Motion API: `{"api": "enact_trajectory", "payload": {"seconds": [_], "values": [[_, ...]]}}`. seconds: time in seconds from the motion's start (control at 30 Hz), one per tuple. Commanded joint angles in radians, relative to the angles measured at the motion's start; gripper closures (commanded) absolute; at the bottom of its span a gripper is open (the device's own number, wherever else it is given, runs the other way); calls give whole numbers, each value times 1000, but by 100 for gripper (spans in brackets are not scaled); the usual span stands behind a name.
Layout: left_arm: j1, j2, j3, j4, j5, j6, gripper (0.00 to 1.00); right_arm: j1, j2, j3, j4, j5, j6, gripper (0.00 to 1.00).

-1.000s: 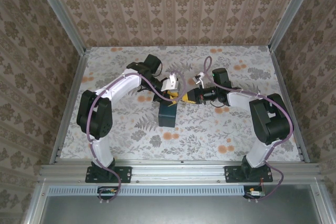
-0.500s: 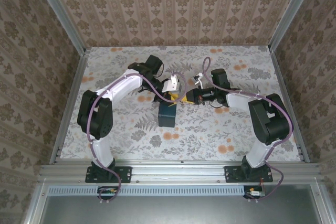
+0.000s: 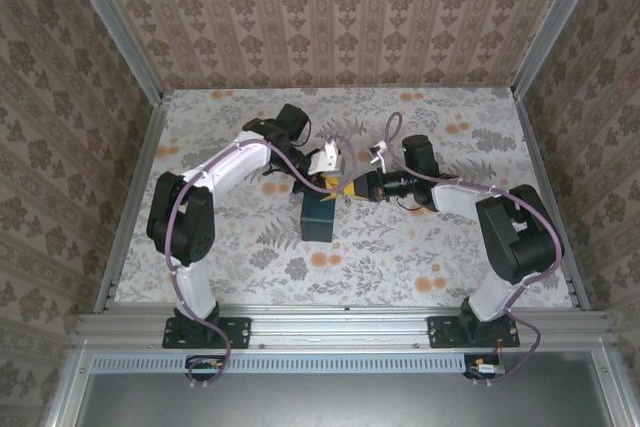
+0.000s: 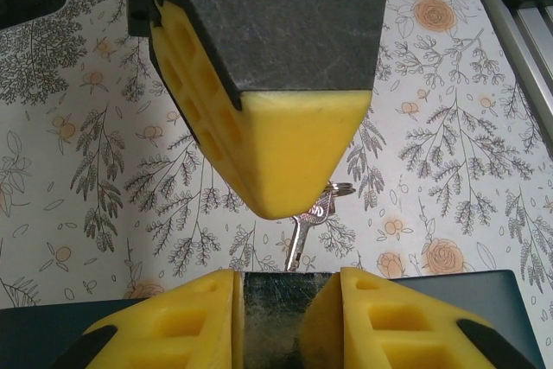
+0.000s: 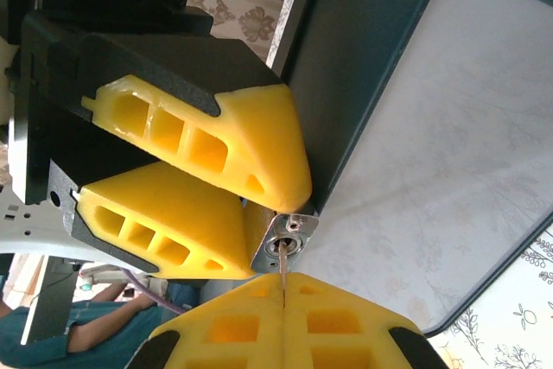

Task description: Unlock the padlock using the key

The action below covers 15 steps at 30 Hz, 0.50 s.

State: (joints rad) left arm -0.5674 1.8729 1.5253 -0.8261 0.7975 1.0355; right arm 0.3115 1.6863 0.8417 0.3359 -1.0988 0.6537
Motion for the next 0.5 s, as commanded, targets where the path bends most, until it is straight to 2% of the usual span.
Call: {"api": "enact_trajectory", "payload": {"seconds": [0.0,0.23,0.47], "values": [[1,17,-6,15,23,-22,76,25,-1,-10,35,22,-16,100],[6,7,-6,-4,48,5,76,18,-10,12,56,18,-5,100],[6,6,2,-34,47,39,77,-5,13,57,33,-67,22,100]]}}
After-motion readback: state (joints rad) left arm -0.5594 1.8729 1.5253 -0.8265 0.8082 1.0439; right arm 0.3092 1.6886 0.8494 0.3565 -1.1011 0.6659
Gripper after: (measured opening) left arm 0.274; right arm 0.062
